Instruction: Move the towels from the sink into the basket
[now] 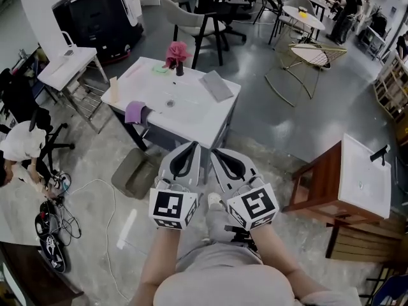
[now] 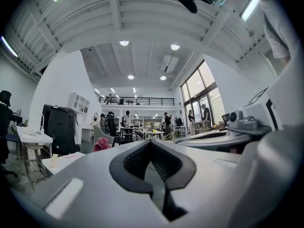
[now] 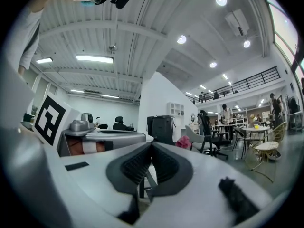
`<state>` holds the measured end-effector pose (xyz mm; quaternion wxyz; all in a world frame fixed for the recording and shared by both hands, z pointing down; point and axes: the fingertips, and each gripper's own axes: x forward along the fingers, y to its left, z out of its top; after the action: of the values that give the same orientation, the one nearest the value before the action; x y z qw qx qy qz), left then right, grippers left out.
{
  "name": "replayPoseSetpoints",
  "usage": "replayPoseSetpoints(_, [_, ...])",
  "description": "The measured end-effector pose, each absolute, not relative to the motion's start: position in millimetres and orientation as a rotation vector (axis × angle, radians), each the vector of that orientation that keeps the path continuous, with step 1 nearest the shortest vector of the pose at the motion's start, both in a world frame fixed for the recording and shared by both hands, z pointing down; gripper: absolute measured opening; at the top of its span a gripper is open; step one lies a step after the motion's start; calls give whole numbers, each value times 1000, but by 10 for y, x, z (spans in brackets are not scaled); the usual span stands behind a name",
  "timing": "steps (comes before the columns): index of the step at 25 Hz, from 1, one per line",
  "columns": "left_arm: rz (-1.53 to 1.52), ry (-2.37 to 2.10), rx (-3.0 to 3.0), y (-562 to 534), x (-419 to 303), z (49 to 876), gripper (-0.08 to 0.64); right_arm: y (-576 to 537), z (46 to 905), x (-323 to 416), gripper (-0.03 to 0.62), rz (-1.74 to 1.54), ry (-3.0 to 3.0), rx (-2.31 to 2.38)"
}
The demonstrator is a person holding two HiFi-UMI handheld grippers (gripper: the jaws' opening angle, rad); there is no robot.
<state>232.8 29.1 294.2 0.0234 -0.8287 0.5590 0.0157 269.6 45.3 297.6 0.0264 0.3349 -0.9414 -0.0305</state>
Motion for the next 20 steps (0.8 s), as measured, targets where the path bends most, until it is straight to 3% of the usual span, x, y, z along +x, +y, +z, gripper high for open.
replayPoseSetpoints(20, [-60, 1726, -2579, -1187, 2337, 3057, 5, -1113, 3036, 2635, 17, -27, -2916, 995])
